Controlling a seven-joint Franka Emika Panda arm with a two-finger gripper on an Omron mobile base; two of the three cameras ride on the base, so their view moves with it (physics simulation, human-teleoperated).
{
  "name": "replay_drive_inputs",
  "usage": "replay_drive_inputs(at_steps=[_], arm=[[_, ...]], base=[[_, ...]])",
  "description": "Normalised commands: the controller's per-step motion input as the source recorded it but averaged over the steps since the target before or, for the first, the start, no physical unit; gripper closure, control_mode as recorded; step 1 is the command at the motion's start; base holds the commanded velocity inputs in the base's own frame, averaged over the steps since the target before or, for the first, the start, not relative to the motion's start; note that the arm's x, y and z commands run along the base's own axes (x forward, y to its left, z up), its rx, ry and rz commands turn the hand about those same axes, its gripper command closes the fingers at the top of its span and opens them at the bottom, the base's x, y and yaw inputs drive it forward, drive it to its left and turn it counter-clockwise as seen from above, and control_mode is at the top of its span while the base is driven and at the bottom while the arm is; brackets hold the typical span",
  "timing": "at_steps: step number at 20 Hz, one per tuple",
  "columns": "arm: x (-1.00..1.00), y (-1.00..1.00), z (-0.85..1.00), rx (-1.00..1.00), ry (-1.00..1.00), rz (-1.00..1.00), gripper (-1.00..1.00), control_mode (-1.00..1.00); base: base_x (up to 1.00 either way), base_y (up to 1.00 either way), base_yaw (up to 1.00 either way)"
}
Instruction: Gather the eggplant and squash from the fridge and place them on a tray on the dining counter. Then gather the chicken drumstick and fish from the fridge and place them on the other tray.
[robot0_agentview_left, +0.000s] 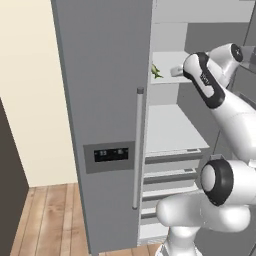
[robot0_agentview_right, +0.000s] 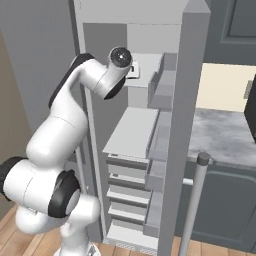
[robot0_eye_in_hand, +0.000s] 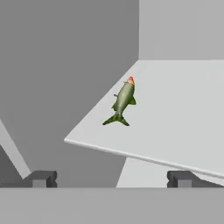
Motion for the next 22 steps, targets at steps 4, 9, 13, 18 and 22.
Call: replay_drive_inputs(at_steps=[4,9,13,18,22], arm=[[0.28,0.03,-0.03,0.00,0.00,0.00,-1.00,-1.00],[0.37,0.09,-0.05,0.00,0.00,0.00,-1.00,-1.00],[0.36,0.06,-0.08,0.00,0.00,0.00,-1.00,-1.00],[0.52,0.00,0.00,0.00,0.00,0.05,-1.00,-1.00],[0.46,0.02,0.00,0.00,0.00,0.12,-1.00,-1.00]], base=[[0.00,0.00,0.00],[0.00,0.00,0.00],[0.00,0.00,0.00],[0.00,0.00,0.00],[0.00,0.00,0.00]])
